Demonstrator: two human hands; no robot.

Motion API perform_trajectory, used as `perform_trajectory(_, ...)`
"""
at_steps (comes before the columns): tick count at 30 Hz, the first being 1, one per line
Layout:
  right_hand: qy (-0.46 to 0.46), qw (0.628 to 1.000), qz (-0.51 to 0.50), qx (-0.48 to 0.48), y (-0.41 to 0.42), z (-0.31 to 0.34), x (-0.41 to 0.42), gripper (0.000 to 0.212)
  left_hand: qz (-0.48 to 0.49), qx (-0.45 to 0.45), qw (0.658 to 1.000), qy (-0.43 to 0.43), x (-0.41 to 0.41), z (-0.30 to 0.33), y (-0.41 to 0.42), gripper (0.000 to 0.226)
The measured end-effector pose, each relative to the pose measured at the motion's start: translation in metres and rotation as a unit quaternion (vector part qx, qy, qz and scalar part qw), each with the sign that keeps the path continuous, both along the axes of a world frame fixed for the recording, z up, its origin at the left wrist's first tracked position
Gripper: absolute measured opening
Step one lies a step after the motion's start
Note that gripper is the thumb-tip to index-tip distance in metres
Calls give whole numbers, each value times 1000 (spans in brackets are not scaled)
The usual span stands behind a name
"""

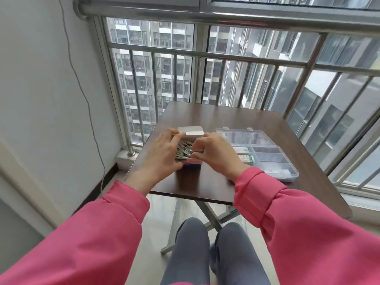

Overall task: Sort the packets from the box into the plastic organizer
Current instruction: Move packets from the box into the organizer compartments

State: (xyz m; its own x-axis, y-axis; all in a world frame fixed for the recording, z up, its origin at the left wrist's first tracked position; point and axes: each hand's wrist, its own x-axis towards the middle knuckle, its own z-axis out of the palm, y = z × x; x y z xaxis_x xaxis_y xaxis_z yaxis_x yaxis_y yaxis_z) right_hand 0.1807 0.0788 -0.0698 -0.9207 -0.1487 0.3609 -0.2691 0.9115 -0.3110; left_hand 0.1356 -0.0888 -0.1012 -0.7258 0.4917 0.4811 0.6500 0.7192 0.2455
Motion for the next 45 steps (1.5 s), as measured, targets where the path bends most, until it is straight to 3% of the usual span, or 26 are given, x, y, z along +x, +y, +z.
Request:
perform_trajectory(5,7,993,-39,108,-12,0,-2,19,-9,9,1000,-14,5,3,-5,72)
perform_trajectory(10,62,989,-5,132,-18,-4,-3,31,-3,35,999,-30,9,4,-1,65)
perform_trajectory(12,85,988,14,131,-17,-8,-2,26,4,44,998,-46,10,5,-1,65)
perform_trajectory(14,65,989,-1,134,-18,-6,-3,12,9,40,998,-57,10,6,0,66)
perform_trajectory(18,37,986,-3,160,-19,-2,-5,8,6,32,997,-71,10,10,0,66)
perform_trajectory(24,54,980,-31,187,-24,-4,-4,14,14,33,996,-80,11,13,0,65)
perform_trajectory(30,74,971,7,225,-24,-4,-7,20,15,34,996,-85,14,15,0,65)
perform_trajectory(32,96,975,9,199,-21,-7,-4,20,13,32,996,-87,14,15,0,65)
perform_trajectory(38,114,992,-25,-37,-6,2,-2,4,11,27,995,-96,12,17,5,65)
perform_trajectory(45,41,995,1,-89,-3,0,-11,14,4,40,994,-105,7,17,7,65)
